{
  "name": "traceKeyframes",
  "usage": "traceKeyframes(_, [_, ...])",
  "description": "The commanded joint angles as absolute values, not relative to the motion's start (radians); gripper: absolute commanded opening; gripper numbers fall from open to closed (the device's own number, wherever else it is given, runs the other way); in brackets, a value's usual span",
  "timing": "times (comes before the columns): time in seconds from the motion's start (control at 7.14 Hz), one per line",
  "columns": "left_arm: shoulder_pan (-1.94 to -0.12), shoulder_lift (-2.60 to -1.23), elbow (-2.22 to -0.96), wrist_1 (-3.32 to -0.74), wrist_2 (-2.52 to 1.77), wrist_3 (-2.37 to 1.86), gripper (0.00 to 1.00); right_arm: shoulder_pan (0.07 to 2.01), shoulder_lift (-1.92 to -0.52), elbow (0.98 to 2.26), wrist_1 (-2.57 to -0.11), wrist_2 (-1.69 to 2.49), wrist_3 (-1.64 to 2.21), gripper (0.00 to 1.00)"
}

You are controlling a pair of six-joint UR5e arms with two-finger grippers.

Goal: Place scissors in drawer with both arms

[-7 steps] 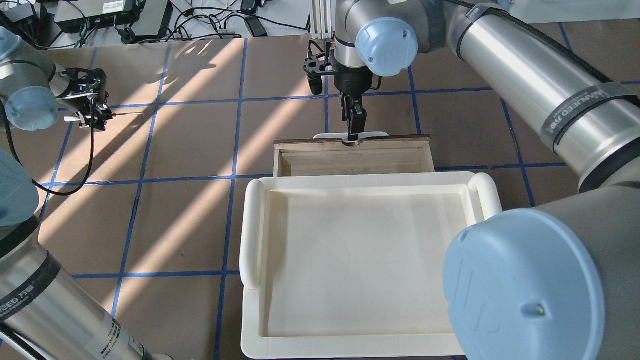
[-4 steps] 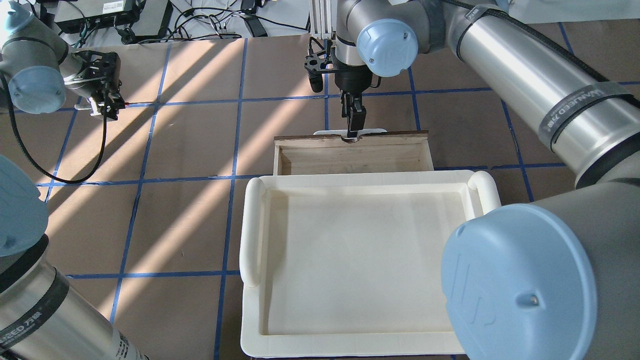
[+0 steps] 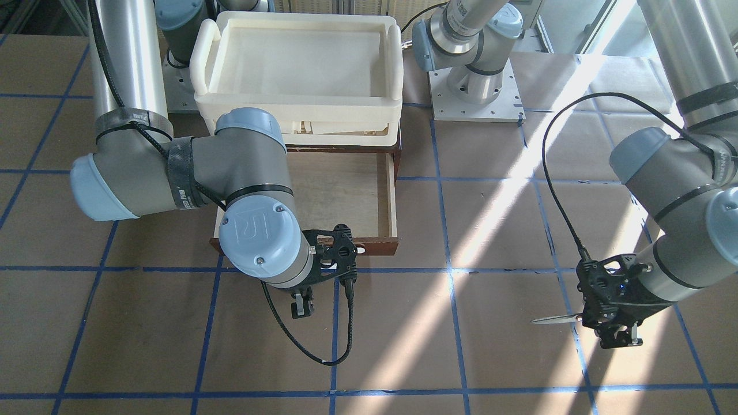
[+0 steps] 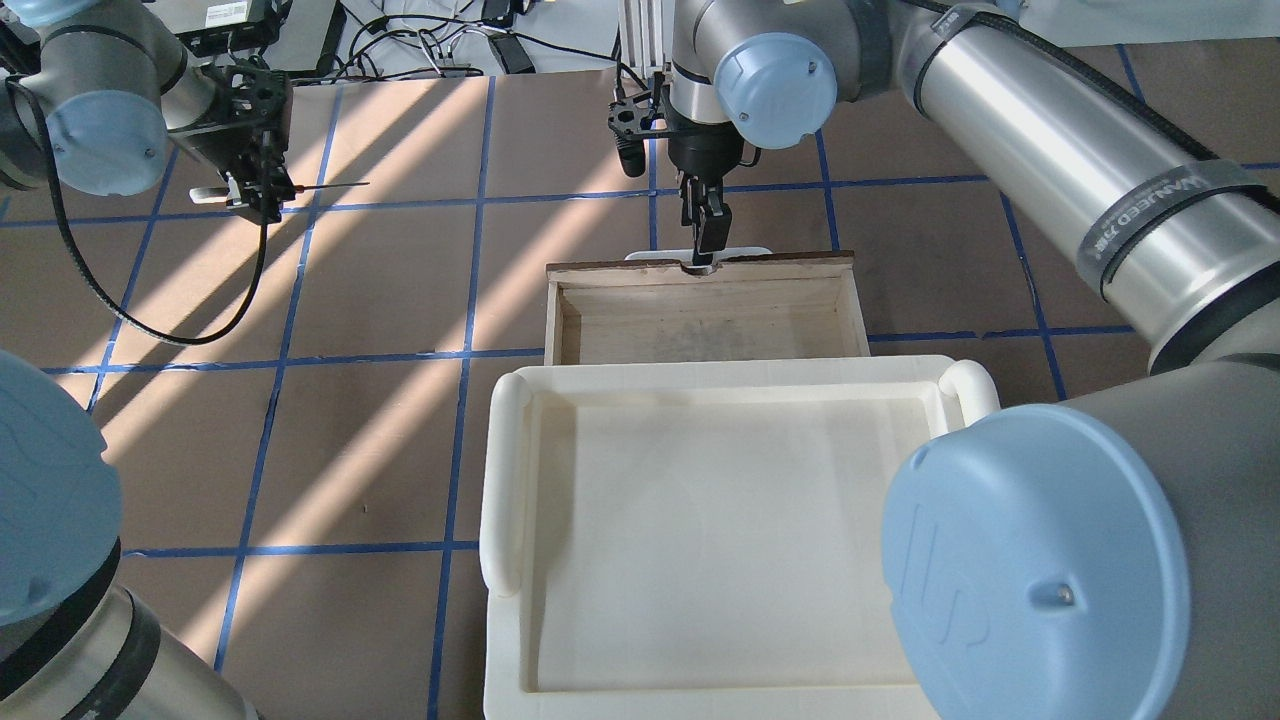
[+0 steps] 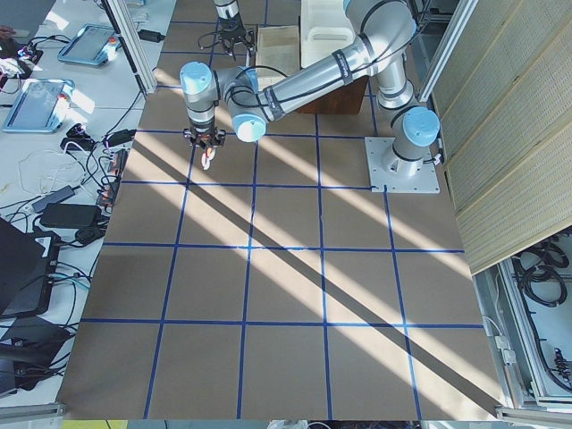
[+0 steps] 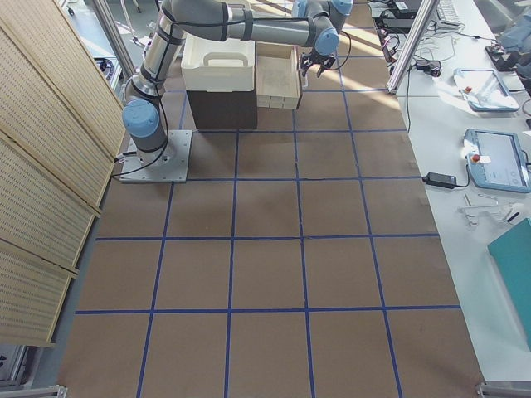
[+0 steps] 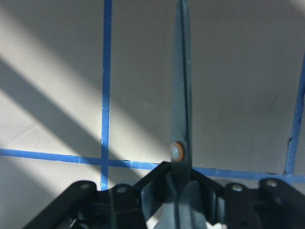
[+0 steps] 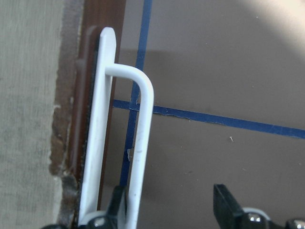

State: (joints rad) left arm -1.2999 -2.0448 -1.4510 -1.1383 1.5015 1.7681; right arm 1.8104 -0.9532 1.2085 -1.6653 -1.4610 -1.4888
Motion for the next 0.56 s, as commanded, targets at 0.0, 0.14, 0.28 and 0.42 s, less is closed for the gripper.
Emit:
traceKeyframes(0.0, [-1.394,-2.000,-1.453,-1.175,1.539,1.673,0.00,1.809,-0.959,1.209,-1.684,-1.454,-1.474,0.83])
traceKeyframes(0.14, [-1.435,-1.987,-1.457,-1.184,1.537,1.620,0.00,1.804,-0.977,1.207,-1.728,-1.453,-1.397,1.00])
traceKeyframes(0.28, [-1.465,-1.976,-1.460,-1.186,1.537,1.603,0.00,1.789,-1.018,1.207,-1.756,-1.454,-1.314,1.00])
traceKeyframes(0.42, [-1.489,-1.958,-1.460,-1.199,1.537,1.589,0.00,1.761,-1.072,1.209,-1.762,-1.462,-1.257,1.00])
